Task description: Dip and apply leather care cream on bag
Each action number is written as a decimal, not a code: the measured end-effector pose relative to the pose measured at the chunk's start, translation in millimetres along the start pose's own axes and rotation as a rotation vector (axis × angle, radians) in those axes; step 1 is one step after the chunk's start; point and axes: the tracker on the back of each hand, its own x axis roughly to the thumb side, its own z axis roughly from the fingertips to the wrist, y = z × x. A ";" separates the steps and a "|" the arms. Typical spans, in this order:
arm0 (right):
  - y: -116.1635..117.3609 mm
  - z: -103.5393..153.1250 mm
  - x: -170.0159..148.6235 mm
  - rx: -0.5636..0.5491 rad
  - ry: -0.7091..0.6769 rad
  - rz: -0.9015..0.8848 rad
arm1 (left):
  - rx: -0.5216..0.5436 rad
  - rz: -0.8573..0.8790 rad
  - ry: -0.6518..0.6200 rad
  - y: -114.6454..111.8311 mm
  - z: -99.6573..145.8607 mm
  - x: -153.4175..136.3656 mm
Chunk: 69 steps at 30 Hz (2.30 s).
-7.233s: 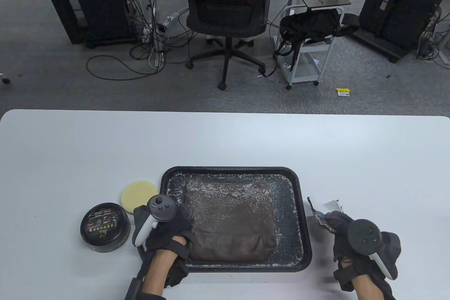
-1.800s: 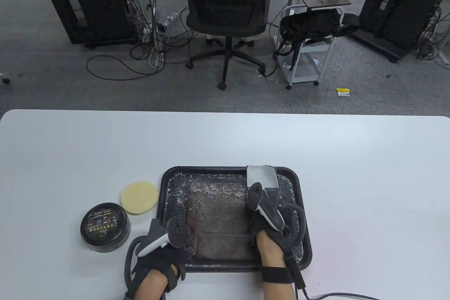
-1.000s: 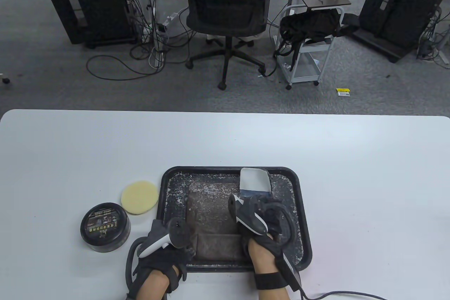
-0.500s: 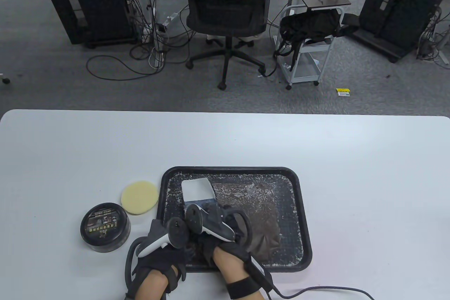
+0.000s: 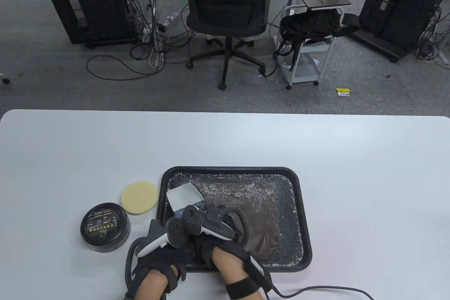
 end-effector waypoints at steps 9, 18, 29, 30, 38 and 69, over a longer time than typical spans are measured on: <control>1.4 1.5 -46.8 0.081 0.204 0.117 | -0.001 0.001 -0.001 -0.8 -0.6 -1.2; -2.9 12.0 -102.8 0.114 0.390 0.068 | -0.006 -0.003 0.002 -1.8 -1.5 -1.0; -0.6 13.9 -108.7 0.091 0.423 0.131 | -0.013 -0.015 0.014 -3.1 -2.2 0.7; -0.2 13.4 -105.9 0.093 0.417 0.143 | -0.013 -0.015 0.015 -3.3 -2.1 0.6; -0.3 7.6 -74.7 0.085 0.321 0.160 | -0.018 -0.012 0.016 -3.3 -2.3 0.3; 0.1 6.9 -9.4 0.088 -0.123 0.007 | -0.037 0.008 0.008 -1.7 -4.0 0.3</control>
